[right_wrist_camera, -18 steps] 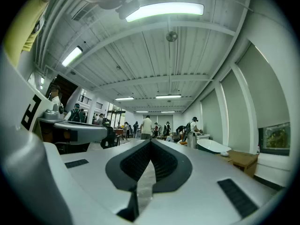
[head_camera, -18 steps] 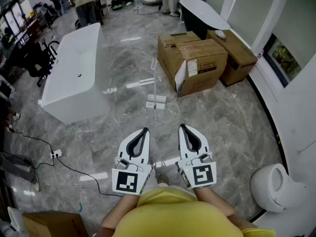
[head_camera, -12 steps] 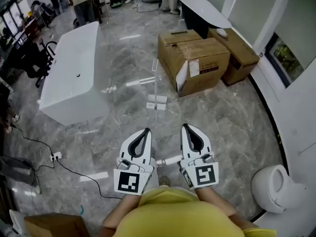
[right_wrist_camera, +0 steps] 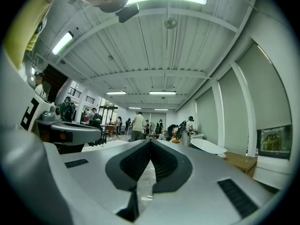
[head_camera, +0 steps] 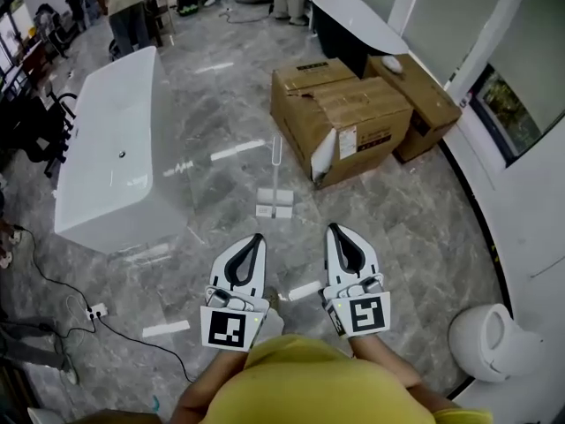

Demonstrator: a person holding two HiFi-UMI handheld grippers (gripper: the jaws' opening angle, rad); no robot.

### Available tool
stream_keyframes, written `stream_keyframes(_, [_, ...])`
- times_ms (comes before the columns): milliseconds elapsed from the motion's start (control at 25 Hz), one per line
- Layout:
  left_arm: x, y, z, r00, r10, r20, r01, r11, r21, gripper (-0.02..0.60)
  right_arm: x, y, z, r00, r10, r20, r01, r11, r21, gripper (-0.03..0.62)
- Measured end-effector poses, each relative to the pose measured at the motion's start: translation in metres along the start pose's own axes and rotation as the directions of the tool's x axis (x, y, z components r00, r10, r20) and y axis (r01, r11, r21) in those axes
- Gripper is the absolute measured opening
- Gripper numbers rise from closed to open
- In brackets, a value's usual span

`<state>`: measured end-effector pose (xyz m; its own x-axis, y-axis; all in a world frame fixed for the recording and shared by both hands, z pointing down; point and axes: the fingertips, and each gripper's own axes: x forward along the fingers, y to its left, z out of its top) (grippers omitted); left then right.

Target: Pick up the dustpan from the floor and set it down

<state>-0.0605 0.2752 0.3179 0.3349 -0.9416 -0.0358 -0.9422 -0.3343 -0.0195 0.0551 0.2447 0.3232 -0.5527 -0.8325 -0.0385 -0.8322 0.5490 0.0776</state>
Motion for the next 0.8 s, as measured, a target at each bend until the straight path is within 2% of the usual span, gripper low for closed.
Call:
stream_keyframes(360, [0.065, 0.05, -0.011, 0.995, -0.098, -0.01, 0.097, 0.995, -0.023, 0.002, 0.066, -0.016, -0.011, 0.997, -0.077, -0.025, 0.077, 0.997, 0.024, 0.011])
stream_keyframes(800, [0.126, 0.068, -0.033, 0.989, -0.141, -0.05, 0.138, 0.989, -0.049, 0.002, 0.114, -0.045, -0.03, 0.994, -0.1, -0.051, 0.102, 0.994, 0.029, 0.011])
